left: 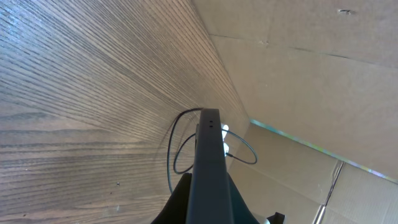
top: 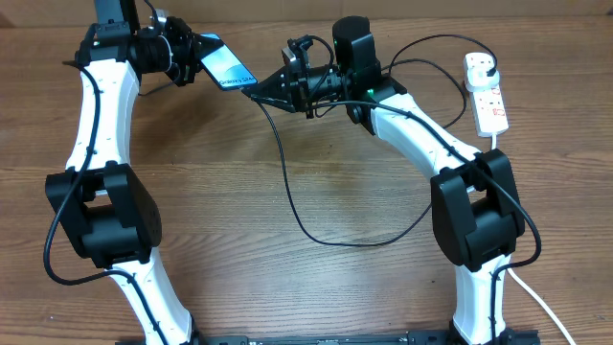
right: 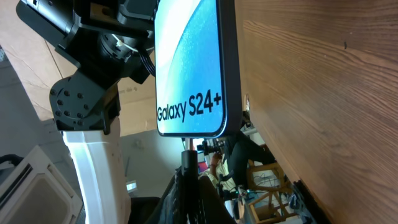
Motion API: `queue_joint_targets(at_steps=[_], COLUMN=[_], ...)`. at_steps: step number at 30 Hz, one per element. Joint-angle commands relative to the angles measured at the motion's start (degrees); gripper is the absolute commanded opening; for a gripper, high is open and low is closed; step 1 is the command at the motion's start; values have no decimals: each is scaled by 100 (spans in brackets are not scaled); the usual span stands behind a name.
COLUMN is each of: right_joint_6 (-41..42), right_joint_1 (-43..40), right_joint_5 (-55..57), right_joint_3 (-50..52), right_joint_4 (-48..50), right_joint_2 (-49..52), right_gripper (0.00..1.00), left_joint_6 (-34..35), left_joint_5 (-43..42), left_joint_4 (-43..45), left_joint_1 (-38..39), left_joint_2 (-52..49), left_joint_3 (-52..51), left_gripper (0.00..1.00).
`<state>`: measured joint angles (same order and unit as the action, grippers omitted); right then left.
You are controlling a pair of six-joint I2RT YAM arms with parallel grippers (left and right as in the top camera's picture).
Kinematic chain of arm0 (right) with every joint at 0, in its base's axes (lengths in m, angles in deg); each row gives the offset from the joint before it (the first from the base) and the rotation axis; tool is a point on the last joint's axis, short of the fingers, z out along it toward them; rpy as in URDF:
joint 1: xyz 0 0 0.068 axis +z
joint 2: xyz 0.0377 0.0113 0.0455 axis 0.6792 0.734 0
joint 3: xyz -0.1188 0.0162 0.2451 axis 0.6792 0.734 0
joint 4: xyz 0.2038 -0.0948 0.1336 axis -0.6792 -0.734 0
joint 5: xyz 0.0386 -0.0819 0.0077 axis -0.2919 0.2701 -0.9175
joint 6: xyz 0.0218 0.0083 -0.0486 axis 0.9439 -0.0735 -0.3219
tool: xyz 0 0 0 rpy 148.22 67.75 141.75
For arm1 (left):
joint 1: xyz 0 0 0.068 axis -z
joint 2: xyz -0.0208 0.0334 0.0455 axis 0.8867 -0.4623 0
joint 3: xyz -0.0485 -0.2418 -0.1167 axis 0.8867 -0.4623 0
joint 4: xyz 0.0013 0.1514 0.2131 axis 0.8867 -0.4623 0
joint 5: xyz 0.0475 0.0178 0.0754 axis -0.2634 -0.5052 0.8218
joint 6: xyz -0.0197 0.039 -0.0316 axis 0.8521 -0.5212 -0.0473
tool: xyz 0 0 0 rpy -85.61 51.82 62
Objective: Plug charger to phone and switch on socket
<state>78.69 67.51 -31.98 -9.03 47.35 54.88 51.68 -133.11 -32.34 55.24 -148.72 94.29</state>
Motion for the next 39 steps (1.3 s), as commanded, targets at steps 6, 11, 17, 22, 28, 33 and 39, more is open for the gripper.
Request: queue_joint_targets(at_steps=[6,11,17,22,28,33,39], right_joint_6=[-380,-1462,-3211,-4535,-5099,-5685,-6057], right_joint_1=[-48,-48,-50,-48,-2,68,116], right_joint_5=[229,227,409,1506,4872,5525,5530], right_joint_3=[-103,-103,-103,-103,9,177,177], right_joint_4=[63,-1029,-2649,-4085,-4771,-4321,-4179], right_joint_2=[-175,-175,-175,-175,-151,48,389], right_gripper=[4,4,4,4,4,4,5], left_joint_6=[-629,-1176,-1790,-2052,-2199,-2210,-2236], left_joint_5=[-415,-415,-402,-256,282,507,568], left_joint_4=[-2,-35,-175,-505,-820,-817,-822], left_joint_1=[76,9,-125,-258,-326,-326,-326], left_joint_2=[-2,-2,-2,-2,-2,-2,-2], left_joint_3=[13,13,13,13,13,13,13], left_gripper=[4,4,4,4,4,4,4])
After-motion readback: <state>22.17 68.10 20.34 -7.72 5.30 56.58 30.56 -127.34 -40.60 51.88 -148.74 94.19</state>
